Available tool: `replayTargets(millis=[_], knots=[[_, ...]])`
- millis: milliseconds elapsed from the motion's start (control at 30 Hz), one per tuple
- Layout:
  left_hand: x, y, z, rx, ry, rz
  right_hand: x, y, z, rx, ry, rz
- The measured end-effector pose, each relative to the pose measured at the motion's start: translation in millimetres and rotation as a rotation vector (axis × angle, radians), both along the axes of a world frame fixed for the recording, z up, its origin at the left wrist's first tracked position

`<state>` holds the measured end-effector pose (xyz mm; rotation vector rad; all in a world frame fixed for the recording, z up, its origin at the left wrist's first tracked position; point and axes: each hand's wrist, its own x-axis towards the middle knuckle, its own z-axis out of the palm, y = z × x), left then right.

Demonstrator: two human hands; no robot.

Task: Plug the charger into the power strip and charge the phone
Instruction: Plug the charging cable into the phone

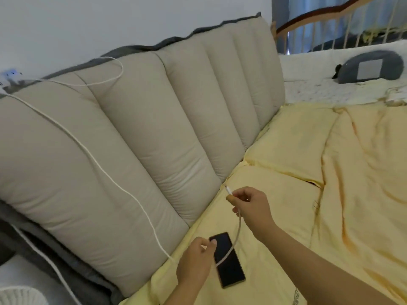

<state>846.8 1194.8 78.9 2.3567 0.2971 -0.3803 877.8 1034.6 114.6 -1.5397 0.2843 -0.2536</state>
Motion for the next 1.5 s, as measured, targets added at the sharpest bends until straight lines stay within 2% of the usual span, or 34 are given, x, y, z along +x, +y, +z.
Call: replayTargets(millis=[233,367,467,633,867,1133,1300,1500], knots=[[38.6,-3.1,-97.7,0.143,0.25,0.036,-9.6,17.0,-100.4,0.005,0.101,-0.062],[54.8,-9.6,-135.0,0.031,0.36,0.116,-14.3,28.7,-143.2,0.017,0.15,-0.091],[71.5,-14.8,-154.2,-0.004,0.336,0.144,-14.7,31.0,-161.8,0.044,0.181,-0.095],[76.0,-22.2,-173.4,0.042,0.307,0.166,-10.8,26.0,-172.9,0.025,0.179,-0.094],[75.0,-27.2,-178.0,-0.134,0.28,0.284,-3.4,23.3,-164.9,0.032,0.173,-0.09],[71.0,-32.9,-153.0,-0.447,0.044,0.378,-3.6,20.2,-142.5,-0.019,0.17,-0.163],[81.9,-34.6,-89.0,-0.682,-0.123,0.395,2.2,17.2,-104.7,-0.018,0.124,-0.217],[95.0,-29.4,16.3,-0.782,-0.305,0.389,11.2,21.7,-29.3,-0.071,0.026,-0.225]])
